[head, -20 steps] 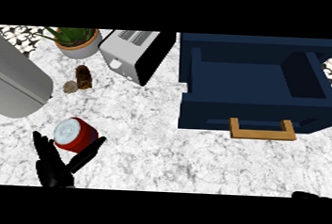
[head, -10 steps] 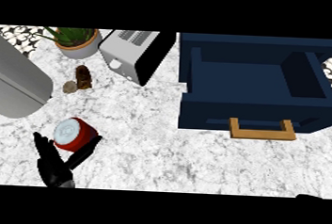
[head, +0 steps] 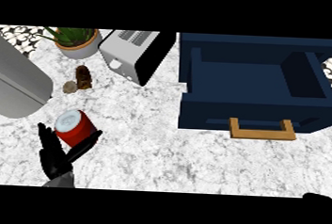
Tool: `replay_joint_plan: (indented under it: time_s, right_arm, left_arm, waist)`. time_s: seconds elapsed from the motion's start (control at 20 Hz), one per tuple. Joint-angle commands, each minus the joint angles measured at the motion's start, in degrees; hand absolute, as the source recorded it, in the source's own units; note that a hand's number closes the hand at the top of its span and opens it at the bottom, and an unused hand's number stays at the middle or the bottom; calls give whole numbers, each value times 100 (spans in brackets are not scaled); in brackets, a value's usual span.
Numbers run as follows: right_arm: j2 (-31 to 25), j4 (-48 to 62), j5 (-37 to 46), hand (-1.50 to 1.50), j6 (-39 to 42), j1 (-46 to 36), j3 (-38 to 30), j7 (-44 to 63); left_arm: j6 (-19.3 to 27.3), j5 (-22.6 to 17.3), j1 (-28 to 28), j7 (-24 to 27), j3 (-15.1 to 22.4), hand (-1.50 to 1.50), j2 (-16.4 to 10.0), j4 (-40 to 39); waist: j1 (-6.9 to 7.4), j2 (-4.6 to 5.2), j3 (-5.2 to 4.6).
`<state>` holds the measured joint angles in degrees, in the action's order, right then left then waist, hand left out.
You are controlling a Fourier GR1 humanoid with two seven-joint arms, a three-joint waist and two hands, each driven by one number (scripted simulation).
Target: Pick up the can, place it into the drawer and close the drawer
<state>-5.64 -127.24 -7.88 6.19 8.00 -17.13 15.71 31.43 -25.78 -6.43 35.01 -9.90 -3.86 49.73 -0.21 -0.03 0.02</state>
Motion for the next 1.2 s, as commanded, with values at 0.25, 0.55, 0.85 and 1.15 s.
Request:
replay_joint_plan:
  time_s: [0.25, 0.55, 0.85, 1.15]
  right_arm:
    - [-53, -107, -252, -150, 173, 25, -182, 49]
    - [22, -28, 99, -150, 67, -104, -107, 33]
    - [11, 333, 147, -150, 73, -311, -169, -305]
    - [142, -131, 322, -150, -76, -292, 125, 23]
  left_arm:
    - [-1085, -160, -947, 343, -348, 150, -347, -1288]
    - [-1345, -109, -983, 683, -321, 150, -228, -1460]
    - [-1735, 21, -1466, 642, -144, 150, -299, -1620]
    - [-2832, 637, -2491, -264, 856, 150, -377, -1859]
  waist:
    - [-34, 11, -5]
    - [-6, 5, -3]
    - [-17, 15, -4]
    - [-168, 41, -12]
